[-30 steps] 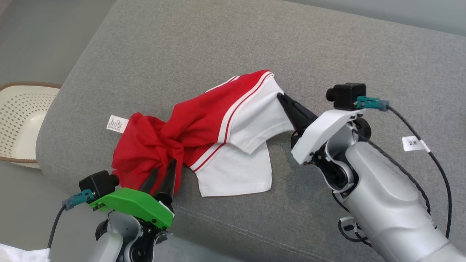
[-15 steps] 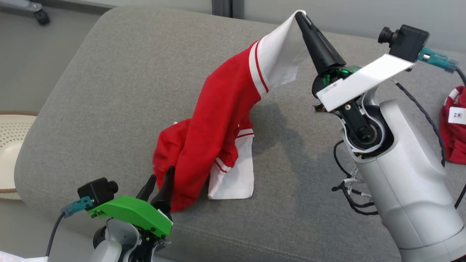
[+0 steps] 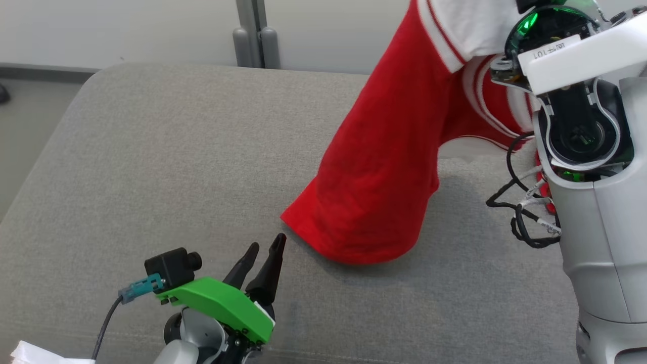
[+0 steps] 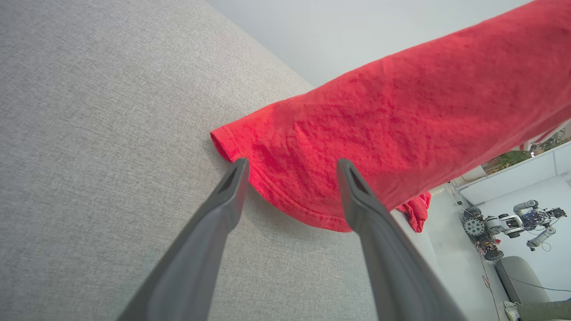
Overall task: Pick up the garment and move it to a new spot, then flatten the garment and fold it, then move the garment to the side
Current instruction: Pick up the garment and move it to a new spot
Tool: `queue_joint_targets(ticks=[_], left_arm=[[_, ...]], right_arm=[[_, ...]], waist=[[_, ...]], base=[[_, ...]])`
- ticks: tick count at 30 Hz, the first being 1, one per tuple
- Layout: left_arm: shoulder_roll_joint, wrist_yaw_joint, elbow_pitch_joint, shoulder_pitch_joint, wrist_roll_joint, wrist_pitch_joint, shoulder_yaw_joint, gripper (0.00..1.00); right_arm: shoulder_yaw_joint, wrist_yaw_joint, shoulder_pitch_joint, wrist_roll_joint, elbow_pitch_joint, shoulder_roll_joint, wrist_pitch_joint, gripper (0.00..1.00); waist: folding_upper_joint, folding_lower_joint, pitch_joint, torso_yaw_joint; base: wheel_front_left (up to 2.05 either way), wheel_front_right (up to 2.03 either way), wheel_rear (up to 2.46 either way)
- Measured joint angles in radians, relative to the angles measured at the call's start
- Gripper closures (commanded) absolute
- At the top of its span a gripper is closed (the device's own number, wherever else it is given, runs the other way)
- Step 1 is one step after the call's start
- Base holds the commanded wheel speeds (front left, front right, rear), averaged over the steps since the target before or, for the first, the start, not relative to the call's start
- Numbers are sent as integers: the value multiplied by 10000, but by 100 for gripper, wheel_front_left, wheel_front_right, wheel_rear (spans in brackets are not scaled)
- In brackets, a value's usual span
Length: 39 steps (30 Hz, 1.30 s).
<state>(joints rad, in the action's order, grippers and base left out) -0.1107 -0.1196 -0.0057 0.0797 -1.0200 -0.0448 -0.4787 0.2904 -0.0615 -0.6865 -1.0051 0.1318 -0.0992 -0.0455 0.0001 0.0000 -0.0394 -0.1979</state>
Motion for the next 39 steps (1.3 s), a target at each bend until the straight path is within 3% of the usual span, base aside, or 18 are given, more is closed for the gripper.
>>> queue_joint_targets(ticks=[4,13,18,23,30,35,39], left_arm=[[33,0,-284,-179,-2,-86,-104,0],[48,-50,-756,-402,0,-253,-280,0],[75,-50,-1022,-403,42,-430,-397,0],[65,-52,-1206,-428,278,-441,-297,0],[-21,-52,-1486,-431,477,-690,-115,0],[-12,-52,-1797,-366,560,-878,-205,0],[65,-52,-1847,-61,570,-1055,-472,0]], right_arm=[[-36,591,52,121,40,-228,-343,100],[458,1271,450,-360,1906,100,-802,100],[453,1645,490,-562,3229,217,-796,100],[439,1824,668,-654,3703,293,-748,100],[-199,1952,1816,-286,2731,326,-543,100],[-1753,1950,3020,477,330,372,-165,100],[-2661,1950,3065,1104,-959,382,115,100]], waist=[[0,0,224,424],[0,0,434,1256],[0,0,338,1297],[0,0,151,1136],[0,0,-376,896],[0,0,-1019,675],[0,0,-1428,449]], base=[[0,0,0],[0,0,0],[0,0,0],[0,0,0],[0,0,0],[0,0,0],[0,0,0]])
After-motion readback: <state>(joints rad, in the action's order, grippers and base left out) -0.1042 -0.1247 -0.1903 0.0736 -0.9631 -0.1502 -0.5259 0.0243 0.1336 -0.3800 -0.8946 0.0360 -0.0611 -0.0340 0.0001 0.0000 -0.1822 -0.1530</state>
